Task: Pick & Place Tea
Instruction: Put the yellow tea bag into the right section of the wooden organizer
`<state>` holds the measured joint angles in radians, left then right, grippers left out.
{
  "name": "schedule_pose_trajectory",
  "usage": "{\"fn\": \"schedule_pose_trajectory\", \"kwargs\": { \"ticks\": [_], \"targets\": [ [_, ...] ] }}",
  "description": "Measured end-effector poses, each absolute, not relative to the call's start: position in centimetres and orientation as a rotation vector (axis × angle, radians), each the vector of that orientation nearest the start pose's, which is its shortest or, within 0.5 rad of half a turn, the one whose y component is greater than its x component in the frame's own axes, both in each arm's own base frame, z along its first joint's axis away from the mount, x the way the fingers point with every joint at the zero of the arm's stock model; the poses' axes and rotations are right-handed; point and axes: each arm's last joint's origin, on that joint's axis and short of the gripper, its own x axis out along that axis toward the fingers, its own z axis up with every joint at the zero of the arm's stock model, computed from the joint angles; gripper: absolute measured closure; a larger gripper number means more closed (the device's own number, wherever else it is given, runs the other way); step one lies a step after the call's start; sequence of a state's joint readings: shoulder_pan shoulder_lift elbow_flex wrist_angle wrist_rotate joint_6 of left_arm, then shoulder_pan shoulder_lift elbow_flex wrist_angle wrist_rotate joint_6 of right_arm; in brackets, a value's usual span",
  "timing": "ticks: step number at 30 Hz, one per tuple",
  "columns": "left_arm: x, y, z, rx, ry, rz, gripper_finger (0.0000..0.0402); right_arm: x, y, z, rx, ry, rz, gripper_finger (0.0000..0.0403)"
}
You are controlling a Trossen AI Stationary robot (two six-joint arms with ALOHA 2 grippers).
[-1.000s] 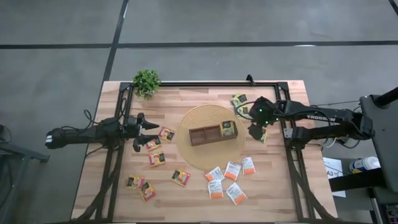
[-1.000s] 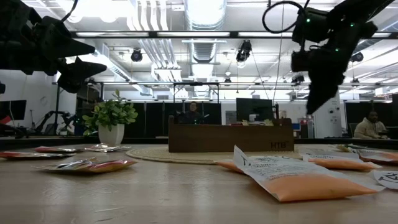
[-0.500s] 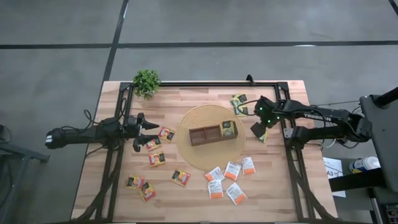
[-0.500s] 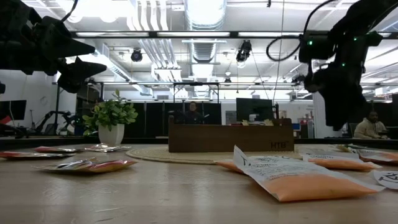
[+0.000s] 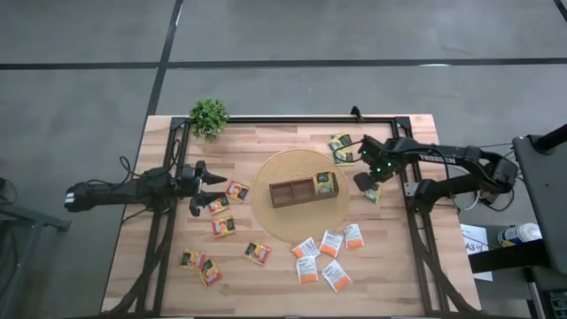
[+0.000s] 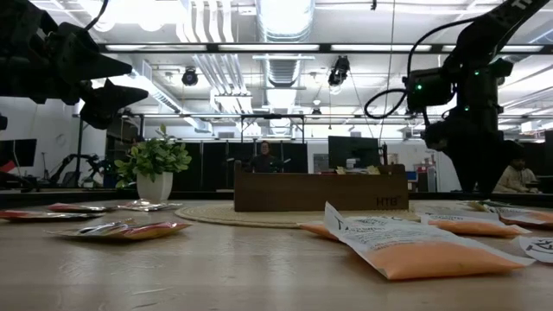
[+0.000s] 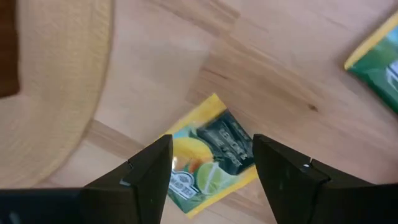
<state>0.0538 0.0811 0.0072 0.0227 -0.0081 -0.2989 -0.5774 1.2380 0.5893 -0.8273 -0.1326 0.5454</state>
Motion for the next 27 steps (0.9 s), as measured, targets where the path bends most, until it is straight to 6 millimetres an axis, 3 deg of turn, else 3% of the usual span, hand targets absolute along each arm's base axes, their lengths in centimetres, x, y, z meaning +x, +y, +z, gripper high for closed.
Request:
{"fn": "schedule_pose_trajectory", "kwargs": {
  "ticks": [6, 16, 22, 27],
  "targets": [
    [10.2, 0.6, 16.2, -0.3, 0.042, 0.069, 0.0145, 15.4, -9.6, 15.5, 0.94, 1.307, -0.731, 0.0181],
    [10.2, 0.6, 16.2, -0.3, 0.041, 0.069, 0.0145, 16.3, -10.1, 12.5, 0.957, 1.482, -0.742, 0.0181],
    [10.2, 0.6, 16.2, -0.3, 0.041, 0.069, 0.0145, 16.6, -10.4, 12.8, 0.926, 1.487, -0.73, 0.0186],
    [10.2, 0.6, 16.2, -0.3, 0.041, 0.069, 0.0145, 16.7, -10.5, 12.8, 0.909, 1.497, -0.723, 0.0215]
  ]
}}
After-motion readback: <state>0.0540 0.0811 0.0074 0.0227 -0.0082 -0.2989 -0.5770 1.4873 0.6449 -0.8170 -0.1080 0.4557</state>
